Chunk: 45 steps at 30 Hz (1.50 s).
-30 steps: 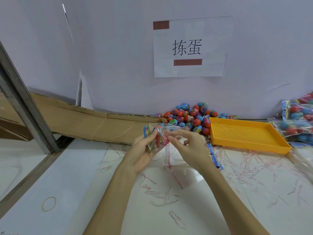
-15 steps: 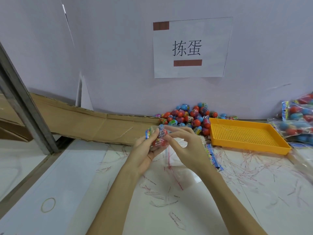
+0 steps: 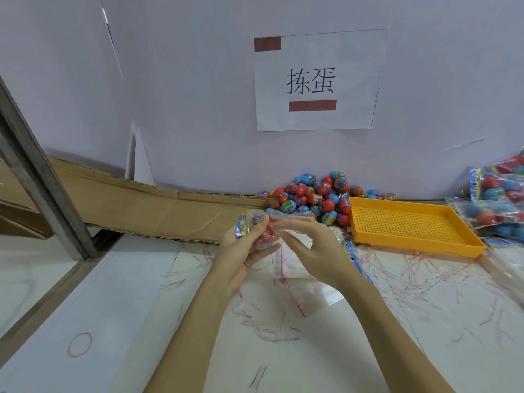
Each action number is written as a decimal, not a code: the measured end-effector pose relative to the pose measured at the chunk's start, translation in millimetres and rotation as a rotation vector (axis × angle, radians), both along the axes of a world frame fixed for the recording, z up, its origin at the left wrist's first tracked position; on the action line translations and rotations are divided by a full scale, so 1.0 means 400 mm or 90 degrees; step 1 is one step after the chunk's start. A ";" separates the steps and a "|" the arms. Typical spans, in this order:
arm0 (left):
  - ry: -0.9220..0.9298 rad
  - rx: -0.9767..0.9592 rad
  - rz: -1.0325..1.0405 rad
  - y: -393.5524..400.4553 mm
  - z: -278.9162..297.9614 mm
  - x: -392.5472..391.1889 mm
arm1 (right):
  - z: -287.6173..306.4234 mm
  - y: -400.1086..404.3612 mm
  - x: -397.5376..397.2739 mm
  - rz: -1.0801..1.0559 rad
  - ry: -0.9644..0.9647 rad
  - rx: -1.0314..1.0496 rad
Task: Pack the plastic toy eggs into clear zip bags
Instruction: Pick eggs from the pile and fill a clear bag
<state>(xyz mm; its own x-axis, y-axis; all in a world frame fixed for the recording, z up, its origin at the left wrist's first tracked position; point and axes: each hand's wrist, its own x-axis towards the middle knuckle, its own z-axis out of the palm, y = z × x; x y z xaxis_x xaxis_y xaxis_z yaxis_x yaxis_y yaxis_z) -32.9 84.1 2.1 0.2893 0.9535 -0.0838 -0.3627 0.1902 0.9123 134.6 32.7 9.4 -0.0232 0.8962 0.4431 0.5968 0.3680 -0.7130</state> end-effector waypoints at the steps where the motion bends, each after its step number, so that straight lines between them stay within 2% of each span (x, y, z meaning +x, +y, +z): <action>1: 0.094 0.061 0.043 -0.002 -0.002 0.003 | 0.000 0.000 0.001 -0.035 -0.008 0.023; 3: 0.290 0.228 0.159 -0.004 -0.013 0.001 | 0.003 -0.002 0.007 -0.098 -0.081 0.034; 4: 0.346 0.324 0.196 -0.003 -0.021 -0.003 | 0.006 -0.003 0.011 -0.114 -0.130 0.024; 6: 0.399 0.463 0.188 0.003 -0.029 -0.010 | 0.013 -0.004 0.021 -0.112 -0.181 0.000; 7: 0.403 0.483 0.137 0.002 -0.028 -0.013 | 0.016 -0.006 0.022 -0.101 -0.184 -0.002; 11: 0.364 0.363 -0.142 -0.025 -0.002 -0.011 | 0.025 -0.018 0.016 -0.051 -0.161 0.064; 16: 0.353 0.332 -0.185 -0.030 0.024 -0.044 | 0.050 -0.029 0.022 -0.002 -0.019 0.097; 20: 0.324 0.313 -0.253 -0.032 0.014 -0.036 | 0.056 -0.037 0.013 0.016 0.027 0.083; 24: 0.344 0.355 -0.189 -0.013 -0.007 -0.026 | 0.057 -0.039 0.005 -0.033 0.014 0.115; 27: 0.418 0.364 -0.043 0.003 -0.020 -0.031 | 0.059 -0.035 -0.002 -0.125 0.073 0.215; 30: 0.410 0.367 0.110 0.017 -0.027 -0.033 | 0.048 -0.022 0.005 -0.208 0.091 0.251; 33: 0.388 0.309 0.197 0.033 -0.031 -0.045 | 0.017 -0.001 0.007 -0.238 0.047 0.184; 40: 0.341 0.220 0.153 0.046 -0.048 -0.048 | -0.026 0.124 -0.003 -0.201 -0.159 -0.043; 43: 0.341 0.214 0.118 0.051 -0.054 -0.049 | -0.015 0.196 -0.001 -0.134 -0.313 -0.141; 45: 0.340 0.213 0.122 0.051 -0.055 -0.051 | -0.020 0.227 0.006 -0.158 -0.431 -0.145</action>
